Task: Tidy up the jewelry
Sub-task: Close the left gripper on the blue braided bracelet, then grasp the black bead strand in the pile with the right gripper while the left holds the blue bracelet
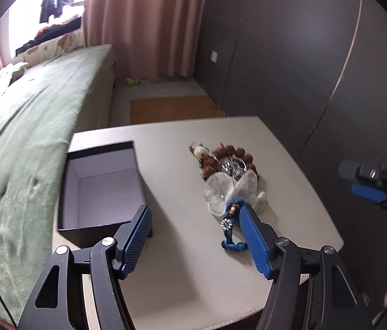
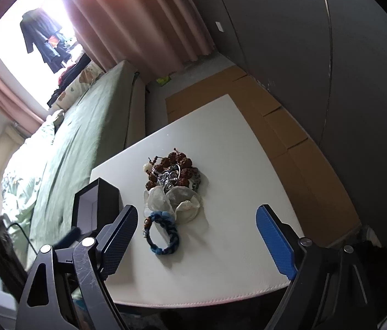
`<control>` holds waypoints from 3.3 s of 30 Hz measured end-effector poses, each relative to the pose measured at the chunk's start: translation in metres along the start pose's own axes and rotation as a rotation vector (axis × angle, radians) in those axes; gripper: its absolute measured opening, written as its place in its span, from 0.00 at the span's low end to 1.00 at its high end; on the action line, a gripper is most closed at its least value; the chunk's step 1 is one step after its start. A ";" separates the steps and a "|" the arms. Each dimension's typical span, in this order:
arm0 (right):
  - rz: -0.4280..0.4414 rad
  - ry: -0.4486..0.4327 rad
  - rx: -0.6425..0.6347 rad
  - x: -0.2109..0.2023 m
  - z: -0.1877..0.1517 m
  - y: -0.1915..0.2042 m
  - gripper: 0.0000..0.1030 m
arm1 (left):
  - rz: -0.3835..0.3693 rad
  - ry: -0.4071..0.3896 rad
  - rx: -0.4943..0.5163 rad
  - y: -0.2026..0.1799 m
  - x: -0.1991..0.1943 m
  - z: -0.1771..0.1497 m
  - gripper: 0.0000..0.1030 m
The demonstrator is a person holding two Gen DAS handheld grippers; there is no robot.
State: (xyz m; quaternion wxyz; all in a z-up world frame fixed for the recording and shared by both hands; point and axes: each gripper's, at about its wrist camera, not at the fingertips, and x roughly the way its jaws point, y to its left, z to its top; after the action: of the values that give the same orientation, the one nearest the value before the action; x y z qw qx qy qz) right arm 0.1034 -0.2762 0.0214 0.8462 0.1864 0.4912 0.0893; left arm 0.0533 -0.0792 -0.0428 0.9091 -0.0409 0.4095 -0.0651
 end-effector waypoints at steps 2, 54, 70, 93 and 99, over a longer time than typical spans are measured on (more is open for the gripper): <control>0.006 0.001 0.008 0.001 0.001 -0.002 0.86 | 0.000 0.017 0.020 -0.006 0.008 -0.001 0.64; 0.004 0.233 -0.085 0.145 0.037 0.062 0.48 | -0.067 -0.083 -0.268 0.091 0.012 0.050 0.08; -0.141 0.263 -0.223 0.167 0.025 0.085 0.34 | -0.021 -0.071 -0.335 0.124 0.010 0.043 0.08; 0.082 0.025 -0.149 0.081 0.038 0.093 0.15 | -0.021 -0.099 -0.376 0.137 -0.002 0.044 0.08; 0.132 -0.070 -0.159 0.049 0.051 0.110 0.15 | -0.032 -0.121 -0.408 0.146 -0.007 0.047 0.08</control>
State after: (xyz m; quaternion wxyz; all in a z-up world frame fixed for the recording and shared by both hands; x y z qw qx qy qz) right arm 0.1755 -0.1707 0.0500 0.8671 0.1537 0.4397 0.1767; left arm 0.0965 0.0676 -0.0247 0.9037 -0.2342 0.3583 0.0074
